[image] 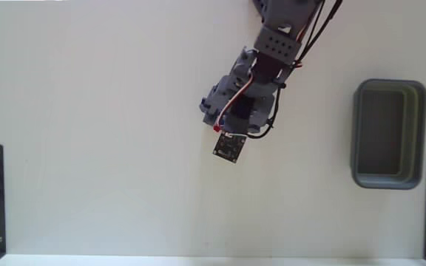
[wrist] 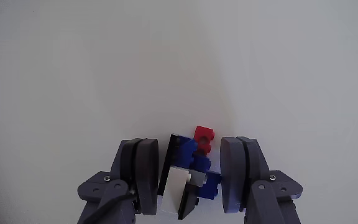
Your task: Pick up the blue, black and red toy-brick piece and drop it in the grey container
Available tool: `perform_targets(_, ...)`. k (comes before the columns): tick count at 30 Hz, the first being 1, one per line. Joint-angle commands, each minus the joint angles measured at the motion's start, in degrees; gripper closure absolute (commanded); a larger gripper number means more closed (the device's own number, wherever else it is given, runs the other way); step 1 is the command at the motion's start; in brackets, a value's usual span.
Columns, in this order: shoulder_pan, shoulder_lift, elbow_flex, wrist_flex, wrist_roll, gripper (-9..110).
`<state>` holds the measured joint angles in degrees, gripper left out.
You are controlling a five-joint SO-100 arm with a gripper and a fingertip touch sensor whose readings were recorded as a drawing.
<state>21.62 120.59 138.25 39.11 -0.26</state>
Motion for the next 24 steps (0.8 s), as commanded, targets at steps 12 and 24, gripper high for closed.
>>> perform_targets(12,1.1,1.4,-0.1,-0.9,0.3,46)
perform_targets(24,1.1,1.4,-0.1,-0.9,0.3,49)
